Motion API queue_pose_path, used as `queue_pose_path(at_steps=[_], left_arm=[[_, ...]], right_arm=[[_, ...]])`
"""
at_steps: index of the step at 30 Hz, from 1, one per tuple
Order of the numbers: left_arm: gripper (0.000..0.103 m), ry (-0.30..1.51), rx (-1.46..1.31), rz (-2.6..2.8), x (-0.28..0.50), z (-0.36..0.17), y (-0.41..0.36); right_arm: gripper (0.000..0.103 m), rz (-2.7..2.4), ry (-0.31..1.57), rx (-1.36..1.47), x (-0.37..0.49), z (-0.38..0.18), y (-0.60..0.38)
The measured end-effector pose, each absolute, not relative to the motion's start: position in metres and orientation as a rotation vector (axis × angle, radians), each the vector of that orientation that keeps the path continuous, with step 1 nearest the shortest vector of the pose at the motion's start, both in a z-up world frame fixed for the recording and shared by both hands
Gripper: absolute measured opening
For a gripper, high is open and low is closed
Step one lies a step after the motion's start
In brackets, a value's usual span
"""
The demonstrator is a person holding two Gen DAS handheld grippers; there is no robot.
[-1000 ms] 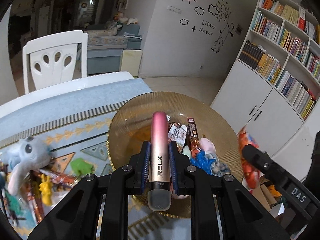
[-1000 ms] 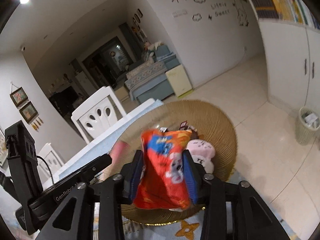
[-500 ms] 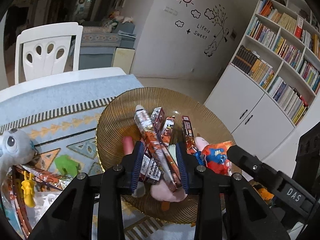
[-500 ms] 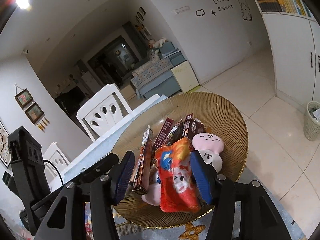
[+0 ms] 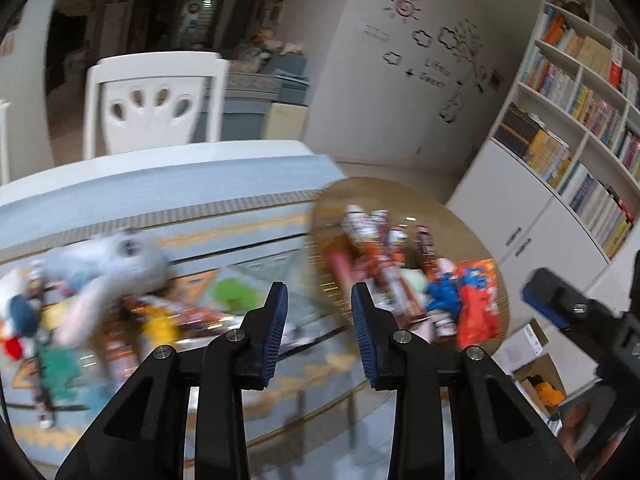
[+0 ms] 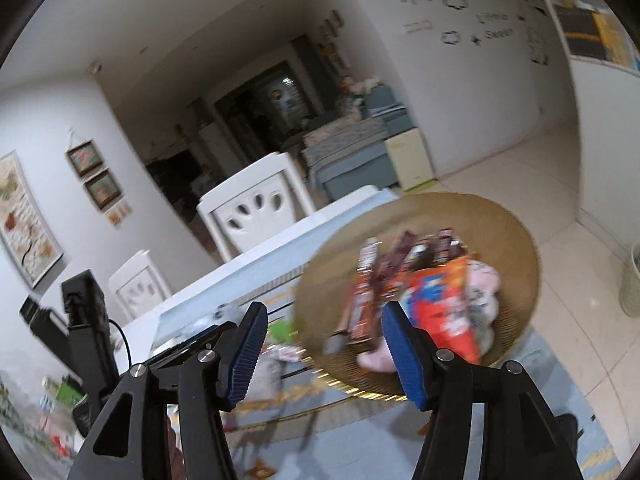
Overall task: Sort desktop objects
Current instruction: 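Open both tools over the bowl to drop the pen and chip bag, then move both tools back to the pile of objects, then grasp the long anime-print snack box with the left tool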
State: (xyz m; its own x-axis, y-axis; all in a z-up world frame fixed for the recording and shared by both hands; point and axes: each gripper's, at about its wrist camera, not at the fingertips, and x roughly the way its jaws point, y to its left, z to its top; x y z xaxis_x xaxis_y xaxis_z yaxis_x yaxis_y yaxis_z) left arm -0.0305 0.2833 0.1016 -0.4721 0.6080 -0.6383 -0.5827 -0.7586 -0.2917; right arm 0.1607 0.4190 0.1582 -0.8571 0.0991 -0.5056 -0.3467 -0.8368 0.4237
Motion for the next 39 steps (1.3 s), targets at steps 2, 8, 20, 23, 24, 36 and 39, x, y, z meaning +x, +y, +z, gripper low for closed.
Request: queue_pose_path(at_steps=[2, 8, 20, 23, 24, 36, 39], left_arm=[[0.030, -0.059, -0.991, 2.259, -0.034, 0.102, 0.259], [0.030, -0.123, -1.040, 2.401, -0.049, 0.095, 0.162], [0.030, -0.310, -1.214, 2.431, -0.083, 0.025, 0.046], [0.030, -0.356, -1.236, 2.357, -0.090, 0.013, 0.045], [0.030, -0.355, -1.234, 2.344, -0.091, 0.012, 0.048], [0.031, -0.167, -1.231, 2.391, -0.089, 0.010, 0.069], [0.032, -0.128, -1.232, 2.369, -0.084, 0.010, 0.066]], right_arm=[[0.059, 2.755, 0.726, -0.723, 0.156, 0.166, 0.398], [0.059, 2.857, 0.641, -0.824, 0.134, 0.176, 0.334], [0.059, 2.903, 0.657, -1.043, 0.058, 0.083, 0.260], [0.059, 2.892, 0.622, -1.092, 0.054, 0.066, 0.258], [0.059, 2.889, 0.627, -1.116, 0.053, 0.064, 0.259], [0.059, 2.888, 0.748, -1.038, 0.068, 0.074, 0.278], [0.059, 2.896, 0.751, -1.023, 0.069, 0.076, 0.277]])
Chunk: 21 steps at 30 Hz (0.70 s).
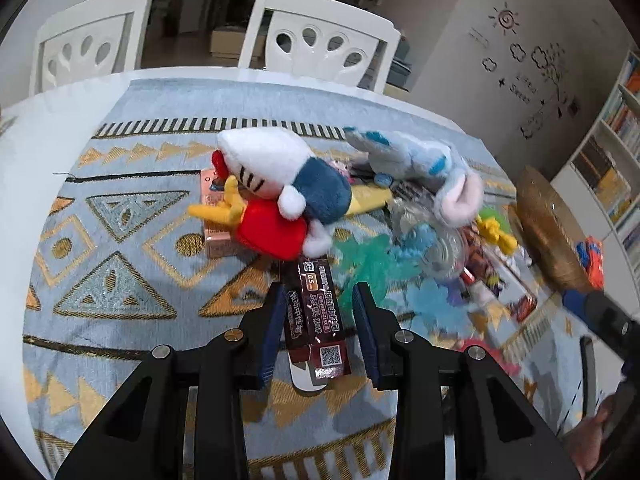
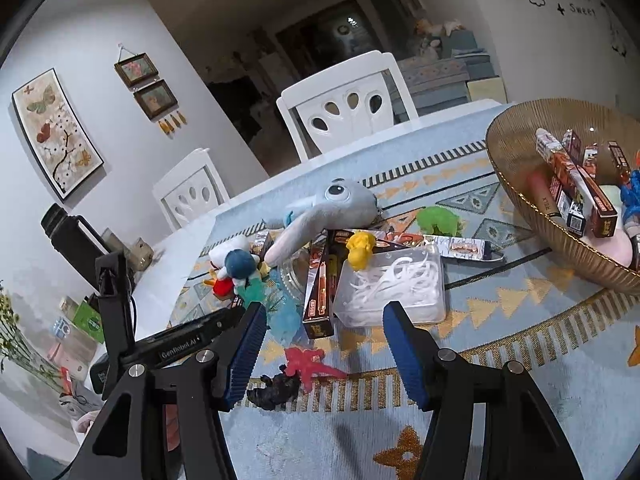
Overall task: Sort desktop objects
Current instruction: 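Grasp the long anime-print snack box with the left tool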
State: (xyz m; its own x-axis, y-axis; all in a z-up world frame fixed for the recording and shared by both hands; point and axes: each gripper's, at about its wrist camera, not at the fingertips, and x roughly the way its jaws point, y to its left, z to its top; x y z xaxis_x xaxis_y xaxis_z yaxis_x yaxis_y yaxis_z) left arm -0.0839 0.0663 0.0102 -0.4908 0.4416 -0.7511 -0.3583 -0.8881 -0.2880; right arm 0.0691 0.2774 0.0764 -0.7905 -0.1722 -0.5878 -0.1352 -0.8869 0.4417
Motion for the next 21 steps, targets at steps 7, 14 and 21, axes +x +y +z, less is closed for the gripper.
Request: queue_pose_path(at_steps=[7, 14, 21], left_arm=[[0.032, -0.037, -1.221, 2.396, -0.084, 0.008, 0.072], [0.022, 0.054, -1.197, 2.460, -0.079, 0.011, 0.079], [0.020, -0.014, -1.252, 2.434, -0.073, 0.017, 0.070]], right_arm=[[0.059, -2.845, -0.731, 1.020, 0.068, 0.075, 0.275], [0.059, -2.835, -0.731, 1.039, 0.066, 0.071, 0.275], [0.059, -2.796, -0.799, 1.056, 0.065, 0.065, 0.284]])
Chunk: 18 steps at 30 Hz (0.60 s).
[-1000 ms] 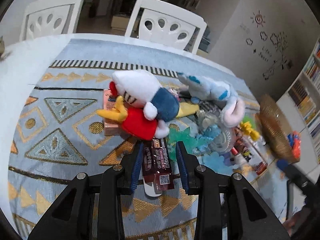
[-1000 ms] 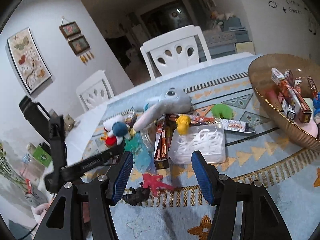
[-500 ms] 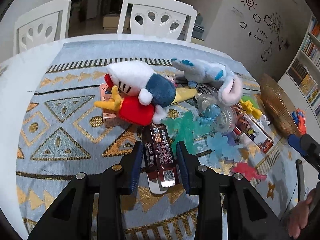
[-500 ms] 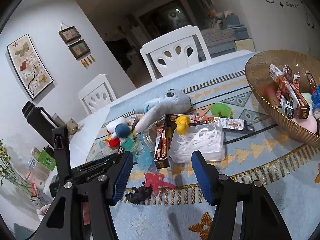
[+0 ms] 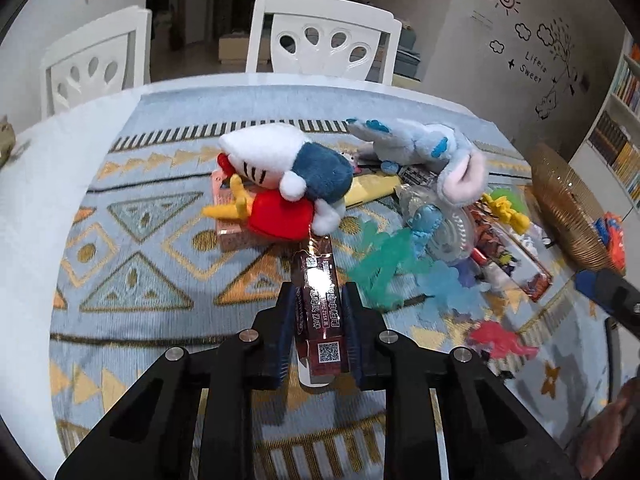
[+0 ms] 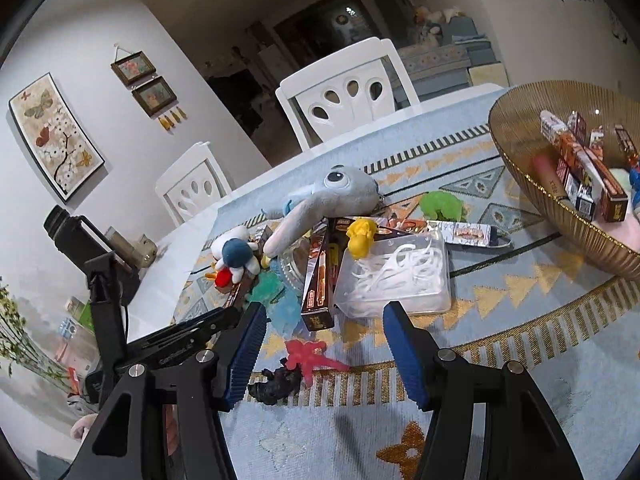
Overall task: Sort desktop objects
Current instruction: 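Grasp the long anime-print snack box with the left tool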
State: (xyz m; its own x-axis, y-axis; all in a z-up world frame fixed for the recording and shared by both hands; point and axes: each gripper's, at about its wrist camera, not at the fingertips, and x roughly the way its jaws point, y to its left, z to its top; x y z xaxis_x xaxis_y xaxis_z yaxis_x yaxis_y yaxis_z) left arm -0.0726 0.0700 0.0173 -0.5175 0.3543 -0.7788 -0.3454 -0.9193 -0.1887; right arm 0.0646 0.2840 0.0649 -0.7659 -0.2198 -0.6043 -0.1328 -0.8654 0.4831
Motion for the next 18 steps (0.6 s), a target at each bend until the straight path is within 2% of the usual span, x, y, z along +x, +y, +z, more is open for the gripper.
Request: queue_pose_path(at_steps=[9, 13, 18], left_arm=[[0.019, -0.009, -1.298, 2.389, -0.012, 0.022, 0.051], [0.019, 0.003, -1.279, 2.383, 0.017, 0.022, 0.045], [0.021, 0.024, -1.280, 2.393, 0.014, 0.024, 0.050]], right_arm=[[0.059, -2.739, -0.824, 1.070, 0.064, 0.065, 0.283], [0.059, -2.722, -0.761, 1.120, 0.060, 0.061, 0.272], [0.059, -2.729, -0.654, 1.152, 0.058, 0.058, 0.258]])
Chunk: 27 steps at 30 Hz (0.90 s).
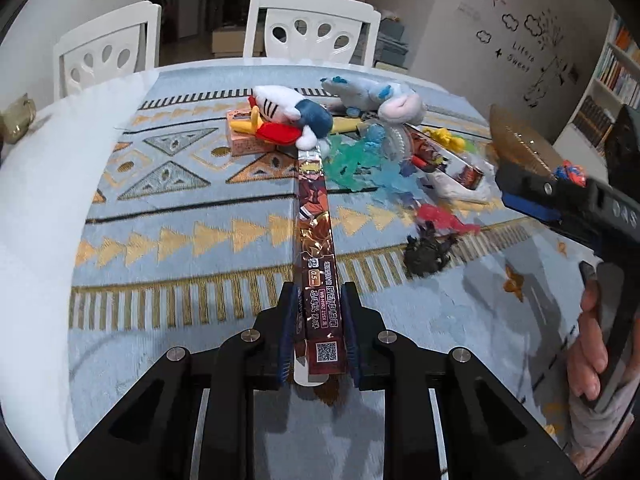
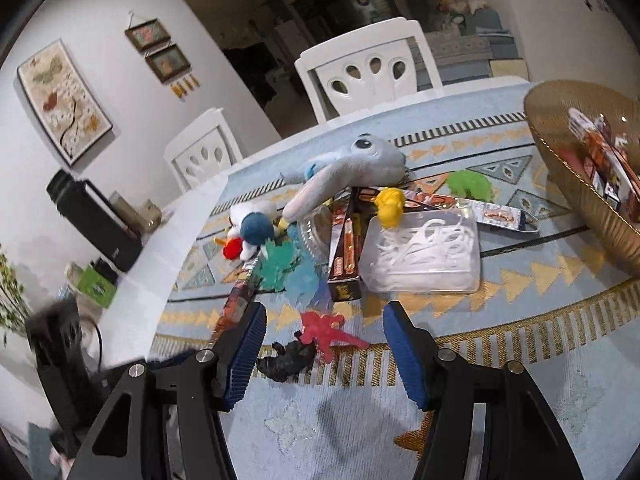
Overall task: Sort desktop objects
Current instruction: 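Grasp the long anime-print snack box with the left tool, then grasp the black toy figure with the right tool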
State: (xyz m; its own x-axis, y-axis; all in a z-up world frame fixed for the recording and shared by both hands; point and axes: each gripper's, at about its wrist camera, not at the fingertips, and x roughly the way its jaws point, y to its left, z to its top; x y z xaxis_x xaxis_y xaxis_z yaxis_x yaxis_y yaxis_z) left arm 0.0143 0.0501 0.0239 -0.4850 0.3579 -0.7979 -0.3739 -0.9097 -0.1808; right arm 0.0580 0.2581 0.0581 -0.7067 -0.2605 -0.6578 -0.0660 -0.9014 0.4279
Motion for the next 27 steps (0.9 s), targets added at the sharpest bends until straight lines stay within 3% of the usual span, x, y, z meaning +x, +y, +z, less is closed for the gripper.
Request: queue_pose_path(at_steps=[3, 8, 13, 16, 21, 27], left_arm=[[0.029, 0.036, -1.282, 2.399, 0.003, 0.028, 0.057], [0.029, 0.095, -1.310, 2.404, -0.024, 0.020, 0.076], [0.028, 0.152, -1.256, 2.462, -0.024, 0.011, 0.085], [0.015, 0.157, -1.241, 2.487, -0.020, 0.012, 0.080], [0.014, 0.018, -1.274, 2.472, -0.023, 0.012, 0.060], [0.014, -0.009, -1.290, 2.458, -0.018, 0.016, 0.058]], right_arm=[[0.059, -2.696, -0.665, 1.173, 0.056, 0.054, 0.259], [0.059, -2.619, -0.663, 1.222, 0.051, 0.048, 0.256], [0.059, -2.522, -0.475, 1.311, 0.046, 0.038, 0.222], [0.059, -2.551, -0.319, 1.355, 0.046, 0.030, 0.202], [0.059, -2.622, -0.143, 1.381, 0.043, 0.020, 0.184], [0.060, -2.685, 0.014, 1.381, 0.033, 0.016, 0.167]])
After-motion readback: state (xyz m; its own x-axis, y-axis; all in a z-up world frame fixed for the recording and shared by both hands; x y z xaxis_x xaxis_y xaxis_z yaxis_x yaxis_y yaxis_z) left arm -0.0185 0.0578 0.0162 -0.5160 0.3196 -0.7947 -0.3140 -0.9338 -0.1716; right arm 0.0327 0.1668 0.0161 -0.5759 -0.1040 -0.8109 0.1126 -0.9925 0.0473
